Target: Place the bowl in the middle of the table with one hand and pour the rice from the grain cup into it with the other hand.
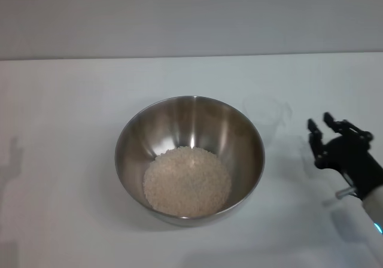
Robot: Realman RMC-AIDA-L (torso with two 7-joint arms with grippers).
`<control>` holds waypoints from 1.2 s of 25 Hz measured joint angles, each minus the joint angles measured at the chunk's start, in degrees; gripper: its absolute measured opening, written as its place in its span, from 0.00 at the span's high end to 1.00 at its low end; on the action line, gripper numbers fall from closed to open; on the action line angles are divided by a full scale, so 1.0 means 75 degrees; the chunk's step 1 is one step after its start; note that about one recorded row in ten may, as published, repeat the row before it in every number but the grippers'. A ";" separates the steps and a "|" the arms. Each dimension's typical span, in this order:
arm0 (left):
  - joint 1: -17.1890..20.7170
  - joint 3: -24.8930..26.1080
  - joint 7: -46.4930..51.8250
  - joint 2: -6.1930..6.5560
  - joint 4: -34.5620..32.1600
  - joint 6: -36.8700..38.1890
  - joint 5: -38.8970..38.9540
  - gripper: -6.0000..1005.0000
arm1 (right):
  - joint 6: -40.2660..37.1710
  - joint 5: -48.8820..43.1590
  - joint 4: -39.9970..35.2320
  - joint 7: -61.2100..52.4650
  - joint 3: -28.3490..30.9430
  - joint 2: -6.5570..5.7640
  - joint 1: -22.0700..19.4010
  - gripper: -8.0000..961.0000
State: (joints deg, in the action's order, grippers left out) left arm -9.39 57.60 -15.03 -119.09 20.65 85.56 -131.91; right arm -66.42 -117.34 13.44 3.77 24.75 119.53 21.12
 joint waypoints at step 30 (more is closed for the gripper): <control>0.0068 0.0017 0.0005 0.0000 -0.0106 -0.0197 0.0178 0.30 | -0.3905 0.1244 -0.0085 -0.0791 0.1013 0.0002 -0.1573 0.14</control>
State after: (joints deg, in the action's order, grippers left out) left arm -8.88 57.74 -14.99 -119.09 19.86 84.09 -130.58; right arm -95.71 -108.01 12.80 -2.17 32.34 119.55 9.33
